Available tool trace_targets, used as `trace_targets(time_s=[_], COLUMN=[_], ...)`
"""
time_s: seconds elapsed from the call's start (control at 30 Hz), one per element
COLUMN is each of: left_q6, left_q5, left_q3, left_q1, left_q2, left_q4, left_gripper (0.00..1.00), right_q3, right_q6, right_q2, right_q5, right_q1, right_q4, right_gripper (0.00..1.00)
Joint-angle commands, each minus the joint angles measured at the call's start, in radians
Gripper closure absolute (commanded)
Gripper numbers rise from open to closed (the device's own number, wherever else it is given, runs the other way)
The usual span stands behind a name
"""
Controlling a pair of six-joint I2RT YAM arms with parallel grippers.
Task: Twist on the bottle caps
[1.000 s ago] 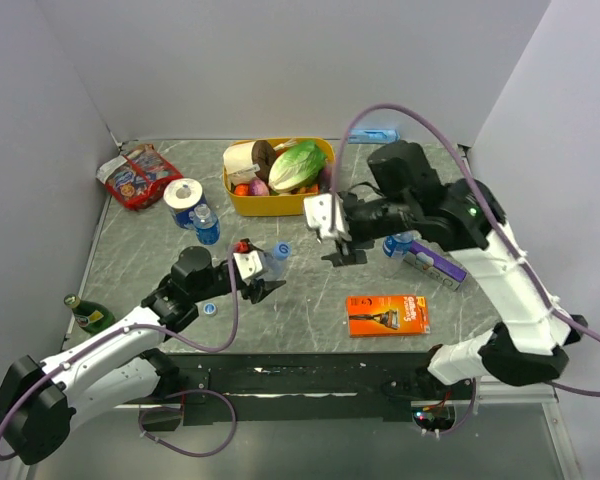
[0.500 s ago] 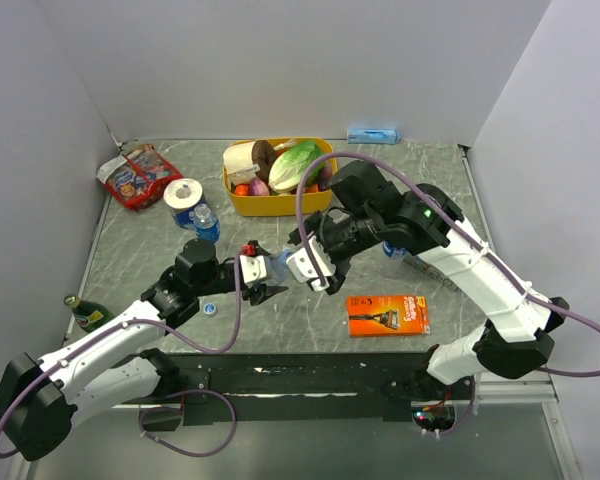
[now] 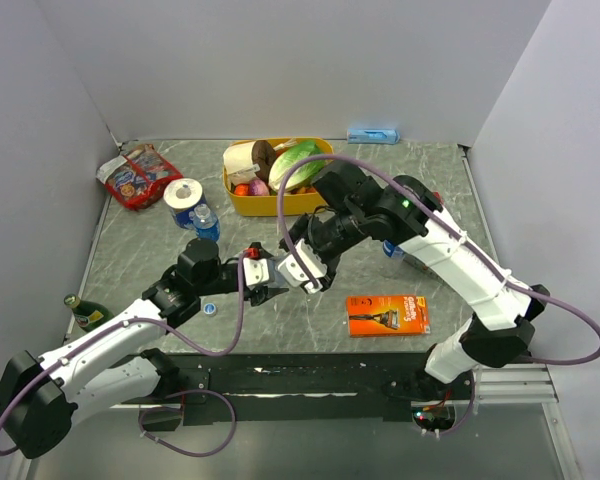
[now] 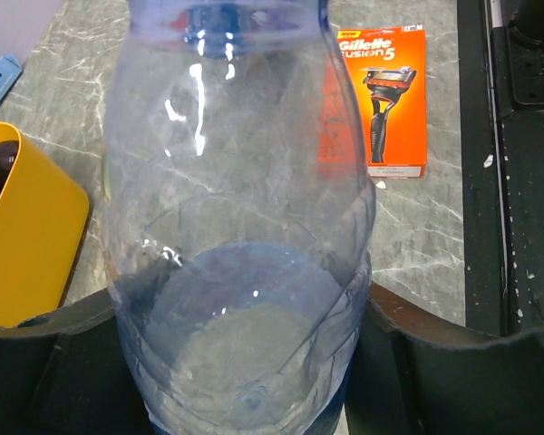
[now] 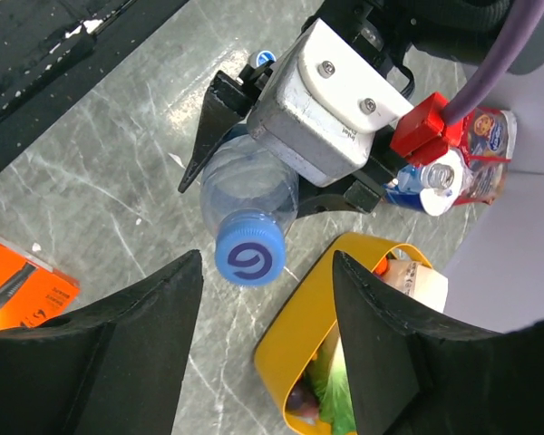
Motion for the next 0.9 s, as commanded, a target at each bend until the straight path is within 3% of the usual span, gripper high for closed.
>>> trace_targets(time_s=[0.0, 0.53, 0.7, 0.87], left_q6=[0.029, 0.010, -0.028, -0.101], left_q5=[0.031, -0.017, -0.095, -0.184], left_q3=[0.047, 0.030, 0.006, -0.008], left_q1=[-0.006, -0.007, -0.006, -0.006], left_q2=[0.004, -0.004, -0.010, 0.007], left_q4=[0.013, 0.053, 0.126, 0.188], left_gripper=[0.99, 0.99, 0.99, 0.99], right_q3=[0.042, 0.079, 0.128, 0.229], right_q6=[-0.041, -0.010, 0.148, 0.408], right_q2=[0.006, 0.080, 0.132, 0.253], right_q5=[-0.010, 0.032, 0.029, -0.027], right_q1=[0.004, 0.006, -0.022, -0.075], right_q4=[-0.108, -0.196, -0.194, -0.234], right_gripper=[0.36, 0.57, 0.67, 0.76])
